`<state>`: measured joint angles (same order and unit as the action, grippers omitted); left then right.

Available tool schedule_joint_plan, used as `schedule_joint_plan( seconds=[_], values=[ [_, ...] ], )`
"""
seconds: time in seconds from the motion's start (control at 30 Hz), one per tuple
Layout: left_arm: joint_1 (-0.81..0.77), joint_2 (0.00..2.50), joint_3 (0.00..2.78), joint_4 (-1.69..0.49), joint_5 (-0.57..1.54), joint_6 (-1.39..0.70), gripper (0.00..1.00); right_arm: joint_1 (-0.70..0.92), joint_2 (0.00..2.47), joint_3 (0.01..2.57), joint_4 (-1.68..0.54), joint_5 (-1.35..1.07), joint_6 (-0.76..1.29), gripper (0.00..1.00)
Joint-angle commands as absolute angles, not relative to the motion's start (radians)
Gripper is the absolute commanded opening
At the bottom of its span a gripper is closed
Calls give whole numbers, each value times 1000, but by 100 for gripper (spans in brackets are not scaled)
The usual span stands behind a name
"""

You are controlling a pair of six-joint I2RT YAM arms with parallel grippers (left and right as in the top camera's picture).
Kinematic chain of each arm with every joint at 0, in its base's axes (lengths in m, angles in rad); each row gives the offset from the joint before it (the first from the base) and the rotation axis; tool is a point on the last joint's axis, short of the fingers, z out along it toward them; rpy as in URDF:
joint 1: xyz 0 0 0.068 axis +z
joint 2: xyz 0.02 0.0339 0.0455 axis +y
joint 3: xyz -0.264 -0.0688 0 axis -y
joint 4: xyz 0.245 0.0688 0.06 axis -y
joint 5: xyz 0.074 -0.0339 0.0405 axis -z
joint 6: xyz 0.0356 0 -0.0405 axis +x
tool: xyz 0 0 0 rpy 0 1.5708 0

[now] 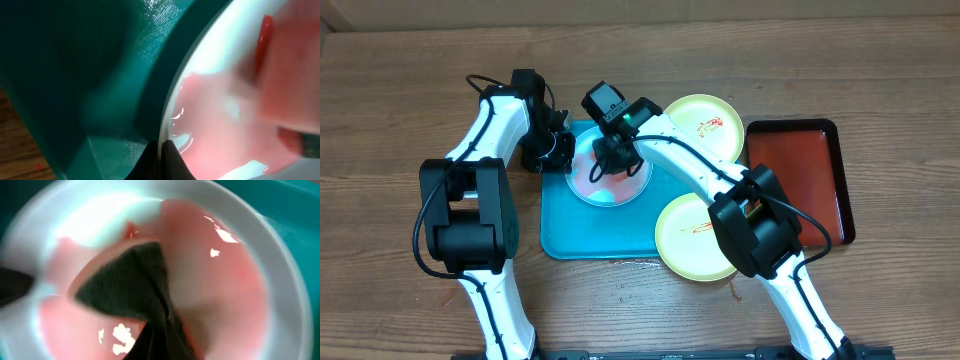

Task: Clean dirty plates on tray and stack at the side
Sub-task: 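Scrub the white plate with the sponge in circles, right gripper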

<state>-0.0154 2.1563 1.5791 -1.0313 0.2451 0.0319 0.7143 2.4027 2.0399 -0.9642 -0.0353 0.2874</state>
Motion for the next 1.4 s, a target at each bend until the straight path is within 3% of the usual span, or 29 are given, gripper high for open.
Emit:
schedule_joint_plan(
  seconds=[0.0,0.2,0.33,0.5,0.87,1.0,1.37],
  values=[
    [-20,2131,1593,-1039,237,38,4,722,2439,2030,-913,-181,297,4],
    [-20,2131,1593,-1039,237,38,4,719,2443,2030,-894,-171,298,4],
    [-20,2131,1593,-1040,237,38,4,710,2443,2030,-908,-15,259,4],
    [-20,2131,1593,-1040,237,38,4,679,2441,2069,-1006,147,235,4],
    [-20,2131,1593,-1040,236,46,4,671,2435,2171,-1155,231,208,4],
    [-20,2131,1593,-1039,237,46,4,687,2436,2172,-1118,204,190,4],
    [-20,2131,1593,-1039,237,50,4,741,2518,2160,-1042,5,-112,4]
  ],
)
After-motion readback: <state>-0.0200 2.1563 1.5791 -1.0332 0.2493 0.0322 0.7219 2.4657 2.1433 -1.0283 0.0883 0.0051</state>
